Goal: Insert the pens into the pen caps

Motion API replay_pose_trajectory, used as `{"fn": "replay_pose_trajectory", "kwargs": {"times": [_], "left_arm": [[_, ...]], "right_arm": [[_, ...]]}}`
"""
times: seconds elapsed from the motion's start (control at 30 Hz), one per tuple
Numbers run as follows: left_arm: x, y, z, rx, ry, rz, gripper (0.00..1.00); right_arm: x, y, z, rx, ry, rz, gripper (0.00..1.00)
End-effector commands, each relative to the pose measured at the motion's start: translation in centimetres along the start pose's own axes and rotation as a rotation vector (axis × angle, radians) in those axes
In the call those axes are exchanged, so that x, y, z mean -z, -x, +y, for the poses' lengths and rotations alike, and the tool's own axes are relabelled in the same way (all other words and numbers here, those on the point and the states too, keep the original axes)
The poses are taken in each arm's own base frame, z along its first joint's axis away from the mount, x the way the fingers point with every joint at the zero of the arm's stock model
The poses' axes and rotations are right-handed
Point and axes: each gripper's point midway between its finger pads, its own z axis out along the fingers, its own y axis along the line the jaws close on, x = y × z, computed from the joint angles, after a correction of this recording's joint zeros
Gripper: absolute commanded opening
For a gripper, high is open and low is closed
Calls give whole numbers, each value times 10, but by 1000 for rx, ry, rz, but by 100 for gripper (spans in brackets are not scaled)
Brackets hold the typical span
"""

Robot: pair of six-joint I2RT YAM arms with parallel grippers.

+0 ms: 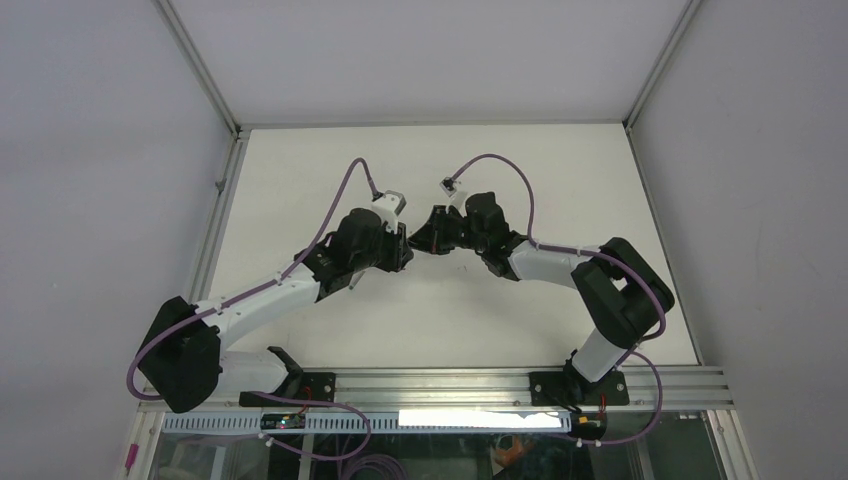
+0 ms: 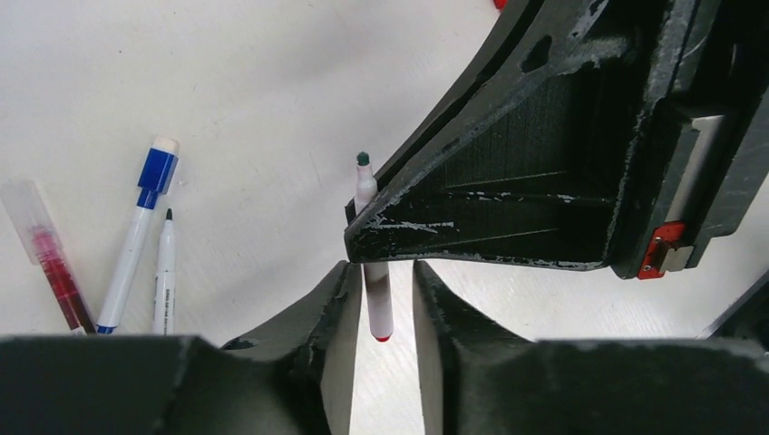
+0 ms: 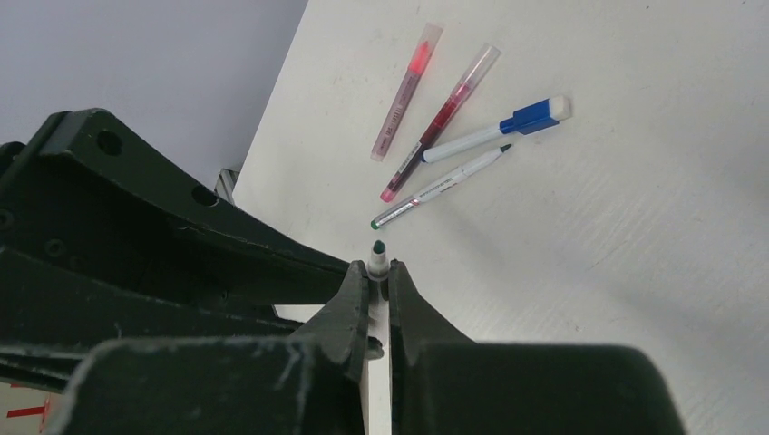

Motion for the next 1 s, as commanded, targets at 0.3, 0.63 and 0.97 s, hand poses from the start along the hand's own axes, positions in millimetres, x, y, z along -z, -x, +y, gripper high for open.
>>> {"fn": "replay_pose_trajectory", "kwargs": {"times": [0.3,0.63,0.97], "left_arm": [[-6,0,-11,8,-50,-19,35],[-12,-6,-8,11,-44,-15,23],[-8,-4,-9,-4,-55,-35,0]], "right_arm": [[4,26,24,45,56,-95,0],[8,33,33,52,77,-118,0],[11,36,35,52,76,-132,9]]}}
